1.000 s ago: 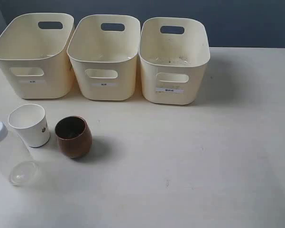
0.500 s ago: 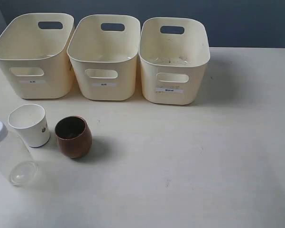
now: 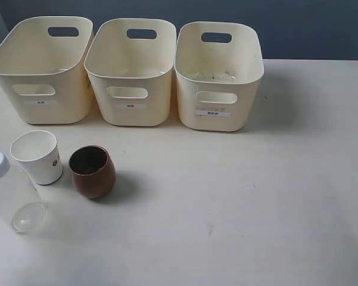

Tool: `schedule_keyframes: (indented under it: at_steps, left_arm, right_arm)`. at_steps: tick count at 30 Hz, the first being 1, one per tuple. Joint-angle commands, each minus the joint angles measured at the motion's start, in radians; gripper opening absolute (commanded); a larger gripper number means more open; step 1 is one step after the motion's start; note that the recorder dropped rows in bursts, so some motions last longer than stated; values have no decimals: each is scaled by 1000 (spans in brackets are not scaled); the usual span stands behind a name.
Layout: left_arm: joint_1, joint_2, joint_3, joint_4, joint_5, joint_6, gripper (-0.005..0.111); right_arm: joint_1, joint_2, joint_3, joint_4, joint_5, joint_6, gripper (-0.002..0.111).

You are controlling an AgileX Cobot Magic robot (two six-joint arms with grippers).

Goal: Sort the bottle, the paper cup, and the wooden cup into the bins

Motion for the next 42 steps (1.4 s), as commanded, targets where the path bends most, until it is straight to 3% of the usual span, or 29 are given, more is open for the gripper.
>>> schedule_keyframes:
  at_steps: [1,21,26,32,34,37,42]
  left_arm:
    - [-3,-3,-1,-6,-10,-3,0]
    - [-3,-3,-1,-6,-10,-3,0]
    - [-3,-3,-1,-6,-10,-3,0]
    - [-3,-3,-1,-6,-10,-3,0]
    - [-3,-3,-1,-6,-10,-3,0]
    - [-3,-3,-1,-6,-10,-3,0]
    - [-3,-3,-1,-6,-10,-3,0]
  right_arm:
    - [-3,-4,1,-7,-11,0,-1]
    - [-3,-4,1,-7,-75,0,-1]
    - [-3,-4,1,297,-275,12,-1]
    - [-2,-4,1,337,-391,116,-1]
    - [-2,-4,-36,326,-393,236,-1]
    - [-2,42,-185,11,-401,436,-1]
    - [-2,244,-440,-710,-512,1009,-1]
